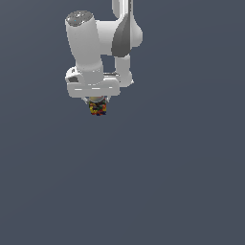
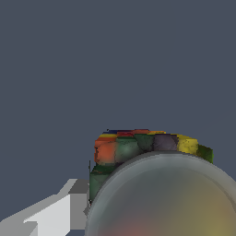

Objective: Pick up the object and move it to a goal position.

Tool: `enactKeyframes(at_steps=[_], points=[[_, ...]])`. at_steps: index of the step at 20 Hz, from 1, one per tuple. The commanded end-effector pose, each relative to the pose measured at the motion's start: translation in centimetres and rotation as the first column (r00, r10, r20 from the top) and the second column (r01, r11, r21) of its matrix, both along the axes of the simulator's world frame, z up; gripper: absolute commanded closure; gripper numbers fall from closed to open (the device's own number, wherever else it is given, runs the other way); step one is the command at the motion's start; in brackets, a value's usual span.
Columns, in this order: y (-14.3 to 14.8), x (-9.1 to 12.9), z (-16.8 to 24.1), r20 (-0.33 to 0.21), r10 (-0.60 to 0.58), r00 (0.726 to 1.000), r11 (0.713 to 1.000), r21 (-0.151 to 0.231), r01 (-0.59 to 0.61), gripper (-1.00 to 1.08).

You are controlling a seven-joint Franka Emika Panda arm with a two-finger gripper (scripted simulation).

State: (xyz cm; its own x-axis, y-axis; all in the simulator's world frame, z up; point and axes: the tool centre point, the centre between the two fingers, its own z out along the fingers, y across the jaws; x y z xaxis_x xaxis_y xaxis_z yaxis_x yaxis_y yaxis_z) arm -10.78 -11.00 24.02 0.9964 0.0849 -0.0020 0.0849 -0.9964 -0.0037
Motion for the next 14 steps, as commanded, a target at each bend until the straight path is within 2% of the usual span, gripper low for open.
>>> enactKeyframes(at_steps=[1,8,14], points=[[-1.7,-0.6,2.6,0.003,0.001,1.0,1.0,0.0,-0.001,1.08],[-5.8,-2.1,8.3,0.003,0.0,1.0,1.0,-0.001,0.0,1.08],[-8.1,-2.7,11.4,0.002,0.0,1.0,1.0,-0.003,0.0,1.08]])
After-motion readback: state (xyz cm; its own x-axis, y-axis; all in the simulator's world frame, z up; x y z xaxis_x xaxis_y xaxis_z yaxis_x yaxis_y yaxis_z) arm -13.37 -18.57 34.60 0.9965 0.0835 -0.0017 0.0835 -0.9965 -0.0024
